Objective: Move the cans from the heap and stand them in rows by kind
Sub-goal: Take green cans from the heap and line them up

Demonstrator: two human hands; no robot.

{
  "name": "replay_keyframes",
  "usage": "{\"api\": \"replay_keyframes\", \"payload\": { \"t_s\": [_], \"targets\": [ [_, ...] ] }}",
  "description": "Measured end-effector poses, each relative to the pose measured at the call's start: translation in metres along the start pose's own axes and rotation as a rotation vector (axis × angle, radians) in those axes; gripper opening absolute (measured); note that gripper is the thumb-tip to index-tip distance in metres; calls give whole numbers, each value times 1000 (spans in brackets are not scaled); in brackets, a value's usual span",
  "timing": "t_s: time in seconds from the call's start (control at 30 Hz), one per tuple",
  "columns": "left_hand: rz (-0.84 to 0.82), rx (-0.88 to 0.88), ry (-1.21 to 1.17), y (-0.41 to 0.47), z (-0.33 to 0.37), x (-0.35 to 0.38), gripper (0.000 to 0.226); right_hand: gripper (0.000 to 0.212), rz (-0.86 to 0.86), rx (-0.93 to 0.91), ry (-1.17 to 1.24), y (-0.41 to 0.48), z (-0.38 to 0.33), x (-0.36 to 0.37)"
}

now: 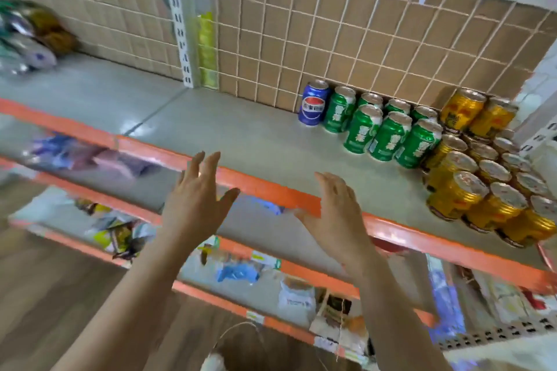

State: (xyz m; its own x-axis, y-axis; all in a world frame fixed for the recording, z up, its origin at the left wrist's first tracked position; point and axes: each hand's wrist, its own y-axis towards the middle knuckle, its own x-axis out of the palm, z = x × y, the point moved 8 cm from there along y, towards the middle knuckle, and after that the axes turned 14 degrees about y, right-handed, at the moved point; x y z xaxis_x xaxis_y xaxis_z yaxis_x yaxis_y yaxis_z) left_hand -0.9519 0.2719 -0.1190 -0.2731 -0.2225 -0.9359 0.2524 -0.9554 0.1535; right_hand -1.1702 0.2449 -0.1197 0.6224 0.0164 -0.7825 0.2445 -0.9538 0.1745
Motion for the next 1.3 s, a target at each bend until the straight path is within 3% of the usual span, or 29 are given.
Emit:
{"api": "replay_keyframes", "payload": {
  "t_s": [0.3,0.53,0.73,0.93,1.3],
  "targets": [
    [76,-301,-36,-64,-213,-71,63,65,-90,-242,170,1,-168,128],
    [72,-467,31,-89,-399,-126,55,64,-238,-317,302,4,-315,252],
    [71,-526,16,-91,-491,-154,56,62,-260,-333,344,25,-397,307],
    [57,-500,28,-39,-542,-157,56,64,-321,-357,357,71,-438,358],
    [29,-395,185,150,-646,-197,59,57,-276,-323,414,245,-513,456]
  ]
}}
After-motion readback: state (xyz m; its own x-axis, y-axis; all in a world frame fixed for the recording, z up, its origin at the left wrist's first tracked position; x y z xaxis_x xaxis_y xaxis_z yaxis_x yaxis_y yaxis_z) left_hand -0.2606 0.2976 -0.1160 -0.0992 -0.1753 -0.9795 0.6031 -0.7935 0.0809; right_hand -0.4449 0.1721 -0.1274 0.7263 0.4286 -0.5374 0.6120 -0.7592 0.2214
